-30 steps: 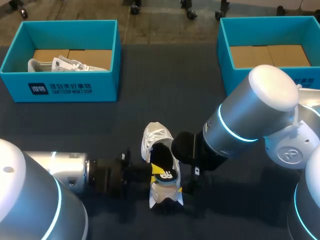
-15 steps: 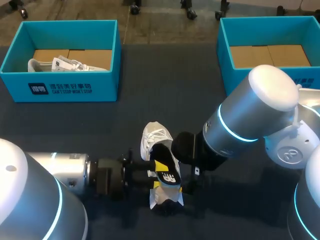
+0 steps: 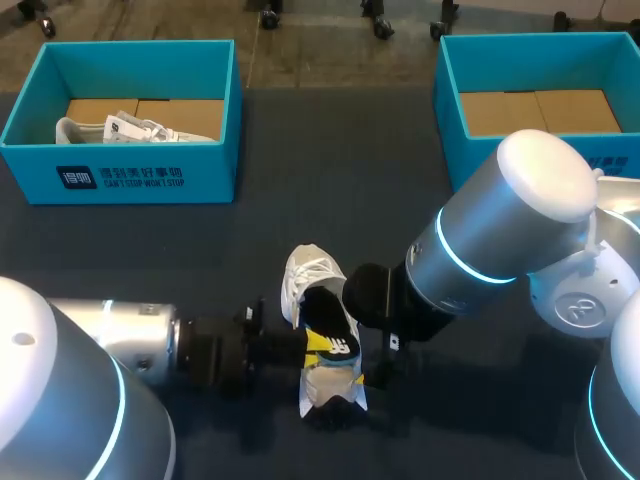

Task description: Take the shoe out of the shoebox, open the shoe tongue, remove and reinsert the insole, then place the shoe into the shoebox

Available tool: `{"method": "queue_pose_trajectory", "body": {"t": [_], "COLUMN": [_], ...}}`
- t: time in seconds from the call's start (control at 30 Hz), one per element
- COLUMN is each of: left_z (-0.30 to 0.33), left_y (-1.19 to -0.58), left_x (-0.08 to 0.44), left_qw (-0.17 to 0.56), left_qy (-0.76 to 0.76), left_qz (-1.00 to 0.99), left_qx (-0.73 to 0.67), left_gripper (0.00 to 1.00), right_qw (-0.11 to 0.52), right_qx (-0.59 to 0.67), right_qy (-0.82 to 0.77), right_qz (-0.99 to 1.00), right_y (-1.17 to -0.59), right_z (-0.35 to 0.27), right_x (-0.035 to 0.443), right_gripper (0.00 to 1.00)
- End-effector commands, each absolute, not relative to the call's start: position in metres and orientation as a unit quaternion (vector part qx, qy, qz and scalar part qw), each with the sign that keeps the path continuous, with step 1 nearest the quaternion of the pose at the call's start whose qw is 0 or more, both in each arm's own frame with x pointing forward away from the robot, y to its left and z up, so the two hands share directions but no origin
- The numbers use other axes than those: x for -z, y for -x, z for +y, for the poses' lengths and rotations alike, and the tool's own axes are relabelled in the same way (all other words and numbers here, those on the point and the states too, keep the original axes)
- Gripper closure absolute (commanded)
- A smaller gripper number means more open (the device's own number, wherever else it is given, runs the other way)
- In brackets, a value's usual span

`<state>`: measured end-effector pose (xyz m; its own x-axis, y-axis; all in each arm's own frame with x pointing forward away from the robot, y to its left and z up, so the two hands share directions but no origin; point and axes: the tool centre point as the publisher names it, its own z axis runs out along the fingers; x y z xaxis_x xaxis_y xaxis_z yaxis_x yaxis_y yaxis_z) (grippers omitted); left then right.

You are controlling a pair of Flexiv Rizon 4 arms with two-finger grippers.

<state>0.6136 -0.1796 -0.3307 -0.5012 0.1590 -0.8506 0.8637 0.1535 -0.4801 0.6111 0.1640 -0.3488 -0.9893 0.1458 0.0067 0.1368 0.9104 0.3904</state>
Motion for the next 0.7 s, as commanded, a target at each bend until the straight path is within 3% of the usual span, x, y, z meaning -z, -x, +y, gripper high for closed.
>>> {"method": "queue_pose_trajectory", "body": {"t": [0.03,0.33,0.37,0.4,0.47,0.6,0.7], "left_z": [-0.188,-0.184,-0.184,-0.183,-0.183,-0.186,-0.190], "left_y": [-0.622,-0.621,-0.619,-0.618,-0.617,-0.615,-0.613], "left_x": [0.342,0.341,0.339,0.337,0.334,0.326,0.322], "left_qw": [0.336,0.335,0.335,0.334,0.333,0.334,0.334], "left_qy": [-0.373,-0.357,-0.356,-0.353,-0.351,-0.347,-0.347], "left_qz": [0.690,0.695,0.694,0.692,0.689,0.683,0.680], "left_qx": [0.522,0.527,0.529,0.534,0.540,0.549,0.553], "left_gripper": [1.00,0.98,0.78,0.67,0.56,0.56,0.67], "right_qw": [0.012,0.012,0.012,0.012,0.012,0.012,0.012], "right_qx": [-0.200,-0.200,-0.200,-0.200,-0.200,-0.200,-0.200], "right_qy": [-0.073,-0.073,-0.073,-0.073,-0.073,-0.073,-0.073], "right_qz": [0.977,0.977,0.977,0.977,0.977,0.977,0.977], "right_y": [-0.610,-0.610,-0.610,-0.610,-0.610,-0.610,-0.610], "right_z": [0.164,0.164,0.164,0.164,0.164,0.164,0.164], "right_x": [0.351,0.351,0.351,0.351,0.351,0.351,0.351], "right_gripper": [0.00,0.00,0.00,0.00,0.00,0.00,0.00]}}
